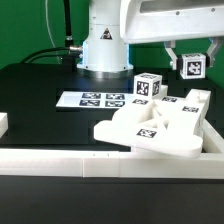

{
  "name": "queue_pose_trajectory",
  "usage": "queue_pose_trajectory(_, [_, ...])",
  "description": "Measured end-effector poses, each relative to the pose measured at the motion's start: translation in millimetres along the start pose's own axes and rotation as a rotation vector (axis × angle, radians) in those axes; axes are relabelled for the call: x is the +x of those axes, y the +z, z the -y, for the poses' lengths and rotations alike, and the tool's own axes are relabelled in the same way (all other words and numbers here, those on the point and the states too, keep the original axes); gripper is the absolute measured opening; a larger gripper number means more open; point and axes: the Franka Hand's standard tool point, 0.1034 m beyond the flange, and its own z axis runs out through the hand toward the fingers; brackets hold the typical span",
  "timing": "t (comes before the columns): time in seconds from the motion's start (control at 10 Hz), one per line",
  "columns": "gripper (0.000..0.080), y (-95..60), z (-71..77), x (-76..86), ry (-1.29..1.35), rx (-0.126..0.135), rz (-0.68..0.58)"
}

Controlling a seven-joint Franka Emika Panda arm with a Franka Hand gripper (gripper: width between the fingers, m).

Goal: Assemble chair

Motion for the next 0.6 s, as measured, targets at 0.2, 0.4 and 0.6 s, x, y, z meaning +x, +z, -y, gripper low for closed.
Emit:
queue_pose_trajectory(0.2, [0.0282, 4.6, 1.5, 13.4, -0.033, -0.002, 0.008])
queue_pose_trajectory(0.4, [0.0282, 5.4, 0.9, 12.8, -0.029, -0.003, 0.008])
queue_pose_trajectory(0.6, [0.0282, 6.4, 0.3, 12.7, -0.028, -0.003, 0.010])
